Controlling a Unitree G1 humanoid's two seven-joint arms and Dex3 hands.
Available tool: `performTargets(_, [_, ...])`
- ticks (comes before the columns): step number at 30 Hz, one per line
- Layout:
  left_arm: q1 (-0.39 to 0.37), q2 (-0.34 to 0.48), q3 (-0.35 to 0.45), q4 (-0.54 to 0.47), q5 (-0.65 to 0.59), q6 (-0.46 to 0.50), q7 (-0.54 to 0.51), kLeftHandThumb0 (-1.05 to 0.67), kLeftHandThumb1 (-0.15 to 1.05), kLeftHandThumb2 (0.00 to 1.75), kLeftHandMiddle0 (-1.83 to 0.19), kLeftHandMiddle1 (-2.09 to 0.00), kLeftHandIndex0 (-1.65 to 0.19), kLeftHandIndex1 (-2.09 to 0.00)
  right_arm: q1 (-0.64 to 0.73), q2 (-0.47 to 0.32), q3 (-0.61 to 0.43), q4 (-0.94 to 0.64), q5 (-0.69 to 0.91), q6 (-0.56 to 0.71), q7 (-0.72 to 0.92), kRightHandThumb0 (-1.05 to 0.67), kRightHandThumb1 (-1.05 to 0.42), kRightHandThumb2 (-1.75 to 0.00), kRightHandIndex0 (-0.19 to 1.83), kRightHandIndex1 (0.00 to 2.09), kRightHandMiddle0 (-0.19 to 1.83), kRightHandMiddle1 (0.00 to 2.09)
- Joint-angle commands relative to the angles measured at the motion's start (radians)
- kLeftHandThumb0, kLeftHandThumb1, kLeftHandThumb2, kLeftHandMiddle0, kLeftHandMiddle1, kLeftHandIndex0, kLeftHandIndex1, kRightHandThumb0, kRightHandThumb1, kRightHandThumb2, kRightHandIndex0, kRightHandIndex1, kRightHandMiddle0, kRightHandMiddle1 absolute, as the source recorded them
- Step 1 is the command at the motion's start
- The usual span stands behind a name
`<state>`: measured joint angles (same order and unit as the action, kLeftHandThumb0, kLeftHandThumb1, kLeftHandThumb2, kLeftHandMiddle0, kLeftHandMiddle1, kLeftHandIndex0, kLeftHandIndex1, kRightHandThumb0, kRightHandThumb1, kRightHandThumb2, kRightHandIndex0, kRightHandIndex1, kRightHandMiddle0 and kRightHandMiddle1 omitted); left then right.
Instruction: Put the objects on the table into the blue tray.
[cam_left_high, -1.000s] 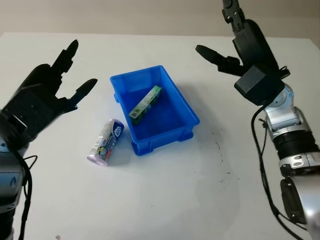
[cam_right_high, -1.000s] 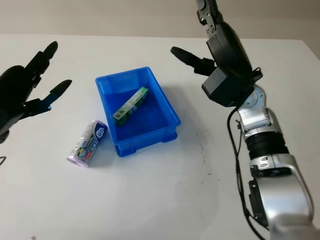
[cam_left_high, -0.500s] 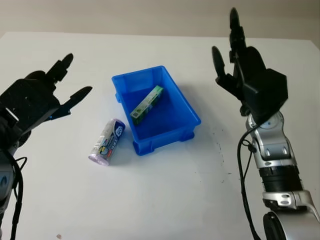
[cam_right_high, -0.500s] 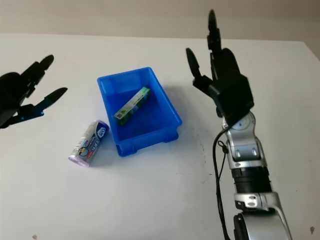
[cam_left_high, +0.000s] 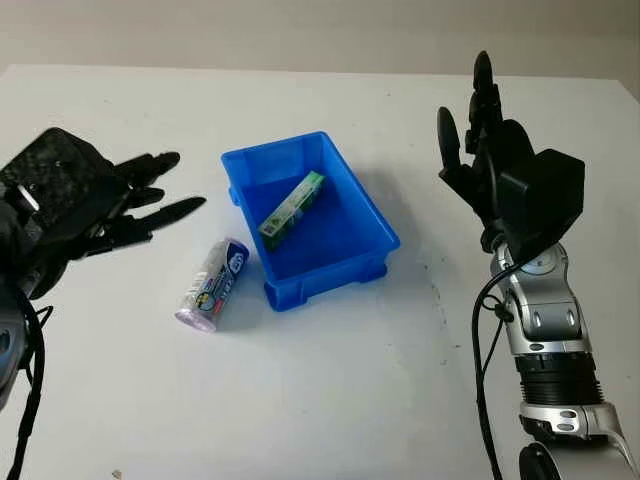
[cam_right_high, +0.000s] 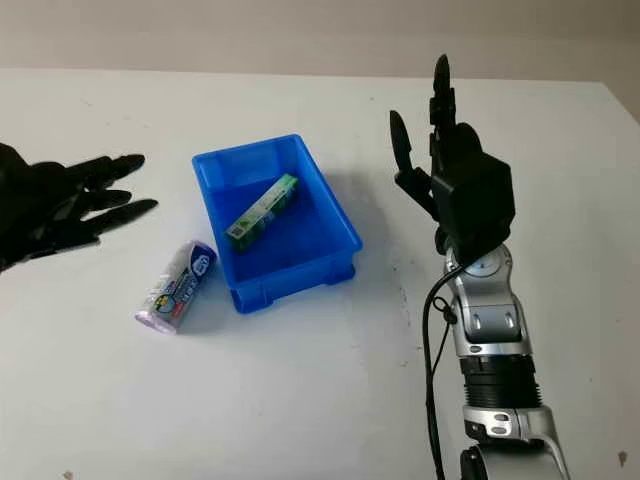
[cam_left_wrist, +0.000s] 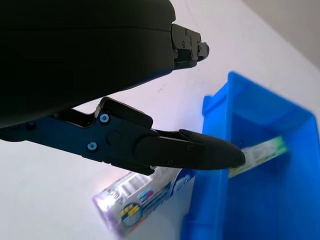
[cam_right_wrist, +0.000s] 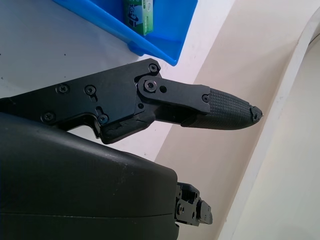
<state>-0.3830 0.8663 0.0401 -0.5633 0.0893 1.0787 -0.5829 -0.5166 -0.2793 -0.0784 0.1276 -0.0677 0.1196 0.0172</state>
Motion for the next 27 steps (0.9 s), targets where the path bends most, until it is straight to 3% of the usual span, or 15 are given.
performTargets(1, [-0.024, 0.045, -0.034, -0.015, -0.004, 0.011, -0.015, -0.93, 1.05, 0.22, 0.09, -0.05, 0.10, -0.01, 0.003, 0.002, -0.007, -0.004, -0.003, -0.011, -0.005, -0.75, -1.05, -0.61, -0.19, 0.00, -0.19, 0.00])
performTargets(10, [-0.059, 0.089, -0.118, 0.020, -0.026, 0.090, -0.024, -0.93, 1.05, 0.22, 0.12, -0.04, 0.19, 0.00, -0.001, 0.006, -0.009, -0.001, -0.014, -0.004, -0.022, -0.75, -1.05, -0.60, -0.19, 0.00, -0.19, 0.00])
performTargets(15, [-0.082, 0.111, -0.178, 0.022, -0.020, 0.135, -0.010, -0.95, 1.05, 0.20, -0.02, -0.12, 0.19, 0.00, -0.005, 0.010, -0.007, 0.003, -0.021, -0.010, -0.030, -0.75, -1.05, -0.60, -0.19, 0.00, -0.19, 0.00])
performTargets(16, [-0.084, 0.113, -0.189, 0.024, -0.017, 0.137, -0.006, -0.95, 1.05, 0.18, -0.03, -0.23, 0.19, 0.00, -0.004, 0.011, -0.007, 0.003, -0.023, -0.013, -0.031, -0.75, -1.05, -0.60, -0.19, 0.00, -0.19, 0.00])
performTargets(17, [-0.087, 0.113, -0.197, 0.025, -0.017, 0.148, -0.002, -0.94, 1.05, 0.16, 0.10, -0.97, 0.19, 0.00, -0.003, 0.010, -0.006, 0.003, -0.026, -0.017, -0.033, -0.75, -1.05, -0.59, -0.19, 0.00, -0.19, 0.00])
performTargets(19, [-0.095, 0.109, -0.205, 0.028, -0.025, 0.182, 0.004, -0.93, 1.05, 0.14, 0.17, -1.37, 0.19, 0.00, -0.003, 0.012, -0.005, 0.004, -0.030, -0.023, -0.036, -0.74, -1.05, -0.59, -0.19, 0.00, -0.19, 0.00])
performTargets(20, [-0.098, 0.110, -0.211, 0.026, -0.028, 0.198, 0.005, -0.92, 1.05, 0.13, 0.18, -1.45, 0.19, 0.00, -0.002, 0.012, -0.005, 0.004, -0.032, -0.026, -0.037, -0.74, -1.05, -0.59, -0.19, 0.00, -0.19, 0.00])
performTargets(21, [-0.101, 0.112, -0.217, 0.024, -0.031, 0.212, 0.006, -0.90, 1.05, 0.12, 0.19, -0.98, 0.19, 0.00, -0.001, 0.012, -0.005, 0.003, -0.033, -0.026, -0.037, -0.74, -1.05, -0.59, -0.19, 0.00, -0.19, 0.00])
performTargets(22, [-0.102, 0.114, -0.224, 0.021, -0.033, 0.221, 0.008, -0.89, 1.05, 0.12, 0.19, -0.94, 0.19, 0.00, 0.000, 0.011, -0.006, 0.001, -0.034, -0.026, -0.037, -0.74, -1.05, -0.59, -0.19, 0.00, -0.19, 0.00])
performTargets(23, [-0.103, 0.114, -0.229, 0.019, -0.035, 0.231, 0.011, -0.89, 1.05, 0.12, 0.19, -1.03, 0.19, 0.00, 0.001, 0.011, -0.006, -0.001, -0.036, -0.024, -0.038, -0.74, -1.05, -0.59, -0.19, 0.00, -0.19, 0.00])
performTargets(24, [-0.101, 0.116, -0.235, 0.018, -0.035, 0.233, 0.014, -0.88, 1.05, 0.11, 0.18, -1.60, 0.19, 0.00, 0.001, 0.012, -0.008, -0.002, -0.035, -0.023, -0.038, -0.74, -1.05, -0.59, -0.19, 0.00, -0.19, 0.00])
performTargets(25, [-0.099, 0.115, -0.240, 0.015, -0.036, 0.238, 0.019, -0.88, 1.05, 0.11, 0.16, -1.84, 0.19, 0.00, 0.002, 0.013, -0.009, -0.002, -0.034, -0.025, -0.039, -0.74, -1.05, -0.59, -0.19, 0.00, -0.19, 0.00])
performTargets(26, [-0.098, 0.118, -0.247, 0.012, -0.038, 0.241, 0.022, -0.88, 1.05, 0.11, 0.18, -1.99, 0.19, 0.00, 0.002, 0.013, -0.011, 0.002, -0.032, -0.035, -0.039, -0.74, -1.05, -0.59, -0.19, 0.00, -0.19, 0.00])
performTargets(27, [-0.098, 0.126, -0.262, 0.010, -0.037, 0.241, 0.021, -0.89, 1.05, 0.12, 0.19, -1.91, 0.19, 0.00, 0.003, 0.012, -0.012, 0.006, -0.033, -0.044, -0.038, -0.75, -1.05, -0.58, -0.19, 0.00, -0.19, 0.00])
